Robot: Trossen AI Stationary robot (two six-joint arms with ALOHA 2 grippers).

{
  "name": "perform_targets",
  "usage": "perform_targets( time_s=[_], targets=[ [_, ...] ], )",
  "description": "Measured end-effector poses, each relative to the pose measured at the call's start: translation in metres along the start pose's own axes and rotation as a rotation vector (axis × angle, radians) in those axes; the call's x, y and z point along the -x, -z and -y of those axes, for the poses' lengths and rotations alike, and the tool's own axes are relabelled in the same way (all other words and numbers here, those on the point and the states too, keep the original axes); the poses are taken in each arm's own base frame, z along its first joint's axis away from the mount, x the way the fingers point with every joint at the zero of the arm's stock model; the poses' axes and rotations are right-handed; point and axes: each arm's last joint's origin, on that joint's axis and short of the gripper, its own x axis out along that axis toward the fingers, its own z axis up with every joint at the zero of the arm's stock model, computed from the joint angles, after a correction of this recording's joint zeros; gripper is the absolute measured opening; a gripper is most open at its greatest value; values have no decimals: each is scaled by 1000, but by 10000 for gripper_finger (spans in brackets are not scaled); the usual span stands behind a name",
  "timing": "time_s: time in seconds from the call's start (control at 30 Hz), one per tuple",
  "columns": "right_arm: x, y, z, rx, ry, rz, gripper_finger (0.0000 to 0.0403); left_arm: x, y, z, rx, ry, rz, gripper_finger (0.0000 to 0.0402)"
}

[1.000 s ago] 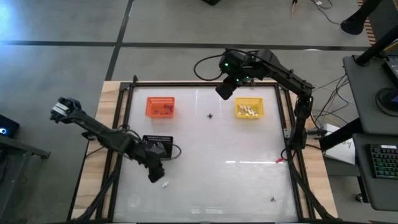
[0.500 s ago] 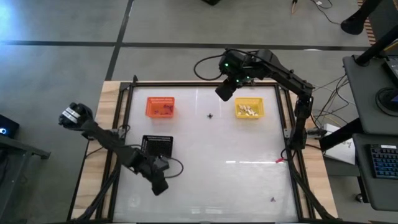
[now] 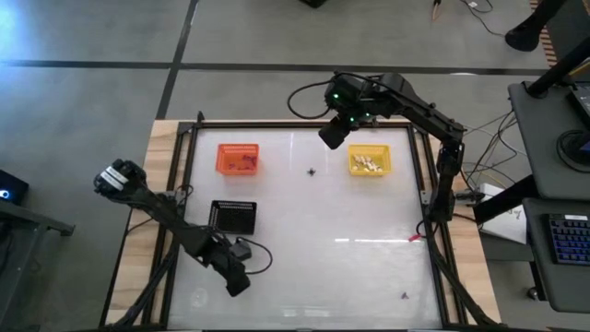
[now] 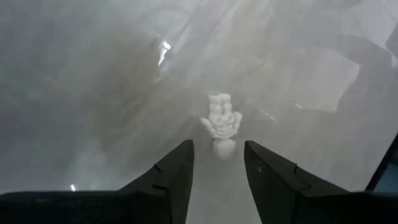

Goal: Sort Halloween decoration
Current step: Put the white skeleton toy into the yellow bin

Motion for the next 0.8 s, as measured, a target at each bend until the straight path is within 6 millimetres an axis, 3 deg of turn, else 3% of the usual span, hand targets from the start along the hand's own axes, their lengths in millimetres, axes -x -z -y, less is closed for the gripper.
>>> perform_targets(
  time_s=[0.43, 0.8],
  targets=[
    [0, 0, 0, 0, 0, 0, 77, -16, -4, 8, -59, -68, 9, 110],
    [0, 0, 0, 0, 1, 1, 77, -23, -8, 17, -137, -182, -14, 13]
  ],
)
